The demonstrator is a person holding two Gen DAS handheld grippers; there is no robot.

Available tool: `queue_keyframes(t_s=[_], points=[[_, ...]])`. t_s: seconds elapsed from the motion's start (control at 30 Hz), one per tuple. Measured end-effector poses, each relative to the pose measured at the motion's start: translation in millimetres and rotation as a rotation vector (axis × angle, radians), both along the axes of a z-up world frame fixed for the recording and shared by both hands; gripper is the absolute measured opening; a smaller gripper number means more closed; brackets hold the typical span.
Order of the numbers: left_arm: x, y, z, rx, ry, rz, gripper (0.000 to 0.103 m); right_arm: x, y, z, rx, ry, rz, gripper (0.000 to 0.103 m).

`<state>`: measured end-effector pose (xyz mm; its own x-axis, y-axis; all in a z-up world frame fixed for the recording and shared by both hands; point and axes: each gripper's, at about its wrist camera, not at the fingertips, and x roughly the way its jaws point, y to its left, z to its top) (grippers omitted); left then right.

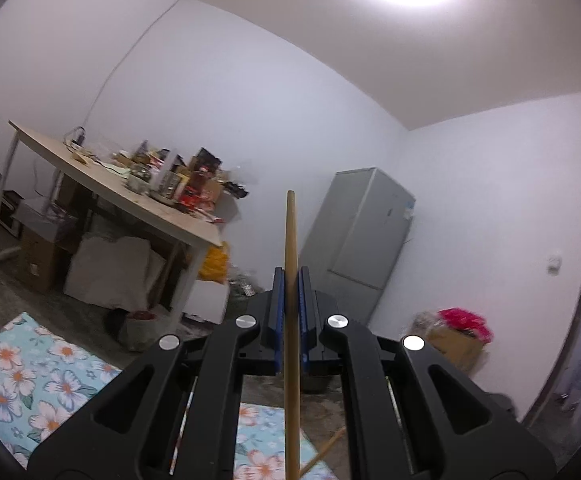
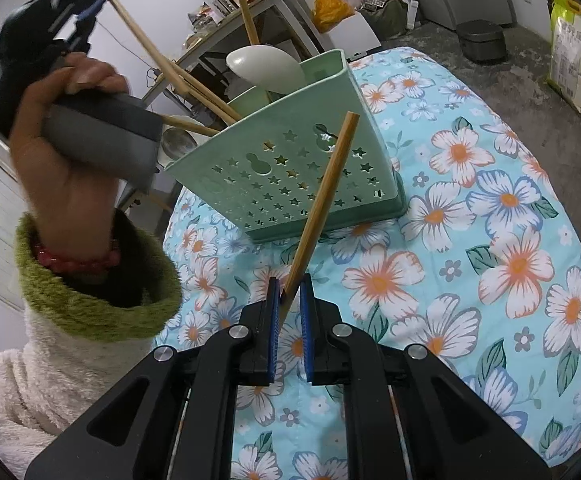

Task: Organize utensils
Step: 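Lift both chopsticks upright above the green holder with both tools, then lower the chopstick into the green holder and open the left tool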

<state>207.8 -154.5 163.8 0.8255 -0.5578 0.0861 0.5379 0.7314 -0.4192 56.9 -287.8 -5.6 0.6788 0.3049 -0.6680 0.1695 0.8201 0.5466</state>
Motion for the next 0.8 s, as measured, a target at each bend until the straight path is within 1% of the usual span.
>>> queue_keyframes(t_s=[0.07, 0.3, 0.37, 0.57, 0.63, 0.7, 0.8], points=[[-0.9, -6.6, -5.4, 0.014, -0.012, 0.028, 0.005, 0.8, -1.3, -1.1, 0.005, 0.000, 0.003, 0.010], [2.3, -26.8, -15.3, 0.064, -0.060, 0.083, 0.005, 4.5, -6.6, -5.6, 0.029, 0.000, 0.007, 0.010], [-0.2, -31.0, -20.9, 0.079, -0.056, 0.088, 0.005, 5.2, -7.7, -6.6, 0.035, 0.001, 0.008, 0.010], [9.6, -36.8, -35.8, 0.104, -0.026, 0.094, 0.005, 6.3, -10.8, -8.6, 0.045, 0.001, 0.009, 0.010], [10.8, -38.6, -39.4, 0.116, -0.029, 0.101, 0.005, 6.5, -11.8, -8.7, 0.046, 0.000, 0.008, 0.010], [8.6, -38.4, -40.0, 0.121, -0.048, 0.110, 0.005, 6.7, -12.7, -8.9, 0.049, -0.001, 0.008, 0.010], [8.4, -39.0, -40.2, 0.135, -0.052, 0.101, 0.005, 6.8, -13.0, -9.8, 0.053, 0.000, 0.008, 0.010]])
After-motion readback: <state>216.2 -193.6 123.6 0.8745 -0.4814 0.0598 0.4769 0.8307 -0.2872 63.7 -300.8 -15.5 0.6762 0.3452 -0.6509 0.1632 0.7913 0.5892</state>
